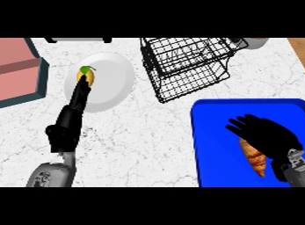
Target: Pick the croissant from the tray and place it in the tiered basket
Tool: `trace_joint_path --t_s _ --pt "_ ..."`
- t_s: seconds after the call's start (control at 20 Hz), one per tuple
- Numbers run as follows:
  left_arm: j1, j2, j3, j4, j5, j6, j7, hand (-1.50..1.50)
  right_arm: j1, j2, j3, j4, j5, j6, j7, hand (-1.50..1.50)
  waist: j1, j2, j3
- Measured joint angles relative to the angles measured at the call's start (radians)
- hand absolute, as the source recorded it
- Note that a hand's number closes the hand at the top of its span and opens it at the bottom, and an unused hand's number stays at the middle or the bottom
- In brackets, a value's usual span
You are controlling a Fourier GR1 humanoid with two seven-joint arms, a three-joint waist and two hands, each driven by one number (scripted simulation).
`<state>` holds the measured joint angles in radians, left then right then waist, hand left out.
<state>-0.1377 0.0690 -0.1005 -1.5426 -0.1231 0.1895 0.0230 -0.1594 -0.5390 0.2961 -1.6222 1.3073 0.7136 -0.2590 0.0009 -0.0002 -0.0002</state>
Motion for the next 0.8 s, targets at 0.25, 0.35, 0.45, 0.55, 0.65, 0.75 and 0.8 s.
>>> trace_joint_path --t_s 0.25,0.35,0.45,0.55,0.65,0.75,0.8 --pt "-0.009 -0.003 0.022 0.012 -0.001 -0.002 0.0 0.0 0.024 0.019 -0.02 0.05 0.02 -0.052 -0.025 -1.5 -0.001 0.0 0.0" --pt "-0.018 -0.011 0.016 0.009 -0.014 0.003 0.012 0.0 0.031 0.044 -0.026 0.061 0.023 -0.07 -0.021 -1.5 -0.001 0.0 0.0" --pt "-0.009 -0.017 0.015 0.016 -0.018 0.004 -0.004 0.0 0.043 0.059 -0.038 0.065 0.024 -0.095 -0.027 1.5 -0.001 0.0 0.0" --pt "-0.011 -0.014 0.022 0.014 -0.015 -0.003 -0.002 0.0 0.046 0.063 -0.047 0.085 0.033 -0.158 -0.05 1.5 0.0 -0.002 -0.001" --pt "-0.018 -0.015 0.023 0.006 -0.022 -0.002 0.013 0.0 0.051 0.066 -0.049 0.082 0.047 -0.211 -0.064 1.5 0.0 -0.003 -0.002" --pt "-0.017 -0.01 0.027 -0.003 -0.016 -0.011 0.02 0.0 0.044 0.06 -0.037 0.106 0.072 -0.288 -0.093 1.5 0.003 -0.005 -0.004" --pt "-0.033 -0.009 0.037 0.012 -0.01 -0.015 0.019 0.0 0.035 0.059 -0.034 0.11 0.082 -0.303 -0.103 1.5 0.003 -0.004 -0.004"
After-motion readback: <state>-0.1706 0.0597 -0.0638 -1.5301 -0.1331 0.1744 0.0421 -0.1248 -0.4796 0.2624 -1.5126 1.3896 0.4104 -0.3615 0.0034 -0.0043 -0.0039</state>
